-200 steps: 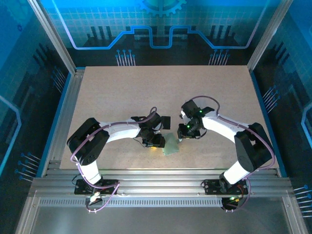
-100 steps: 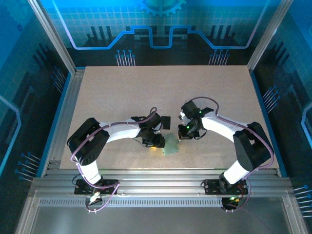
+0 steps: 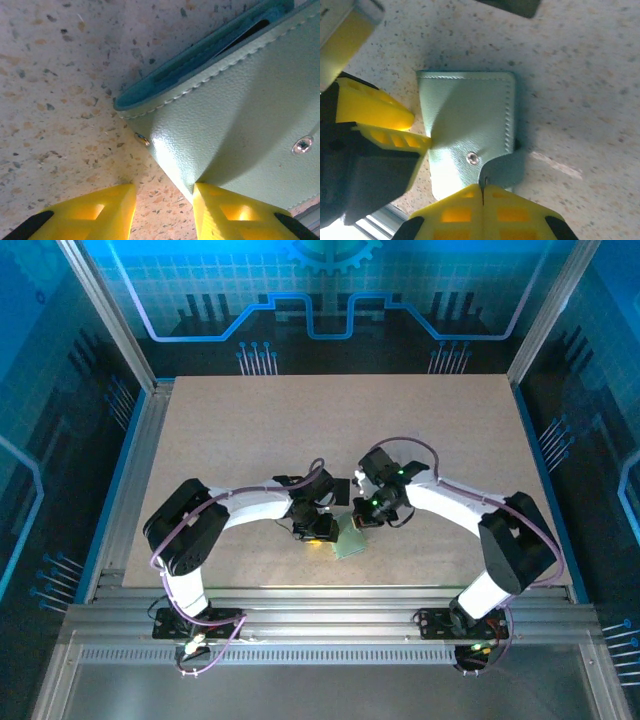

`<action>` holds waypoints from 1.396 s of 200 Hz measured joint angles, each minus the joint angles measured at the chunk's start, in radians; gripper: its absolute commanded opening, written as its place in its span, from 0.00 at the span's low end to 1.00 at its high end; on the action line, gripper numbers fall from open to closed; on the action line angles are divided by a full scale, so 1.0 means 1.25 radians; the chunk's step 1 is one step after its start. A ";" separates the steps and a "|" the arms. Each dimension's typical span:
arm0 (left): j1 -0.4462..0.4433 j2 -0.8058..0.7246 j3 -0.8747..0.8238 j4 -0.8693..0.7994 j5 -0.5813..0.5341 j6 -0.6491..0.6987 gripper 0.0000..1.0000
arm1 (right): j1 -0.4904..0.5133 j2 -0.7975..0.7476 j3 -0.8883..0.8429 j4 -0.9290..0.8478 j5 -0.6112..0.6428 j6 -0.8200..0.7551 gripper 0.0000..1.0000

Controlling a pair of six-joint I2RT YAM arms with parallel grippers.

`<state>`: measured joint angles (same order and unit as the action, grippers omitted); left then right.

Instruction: Put the credit cards into the card holder

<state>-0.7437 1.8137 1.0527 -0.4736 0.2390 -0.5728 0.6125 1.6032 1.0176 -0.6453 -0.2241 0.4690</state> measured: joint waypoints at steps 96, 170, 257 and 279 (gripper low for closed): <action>0.000 0.000 0.000 0.000 0.000 0.000 0.37 | 0.034 0.095 0.034 0.003 0.008 0.001 0.00; 0.000 0.000 0.000 0.000 0.000 -0.001 0.37 | 0.037 0.109 0.041 0.006 0.009 0.002 0.00; 0.001 -0.002 0.000 0.000 0.001 -0.004 0.36 | 0.075 0.114 0.039 0.016 0.063 0.044 0.00; 0.016 -0.015 -0.018 0.022 0.022 -0.016 0.38 | 0.081 0.103 0.034 0.021 0.075 0.050 0.13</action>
<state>-0.7235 1.7947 1.0298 -0.4458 0.2668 -0.5930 0.7136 1.7325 1.0603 -0.6189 -0.1307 0.5320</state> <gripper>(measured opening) 0.364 0.052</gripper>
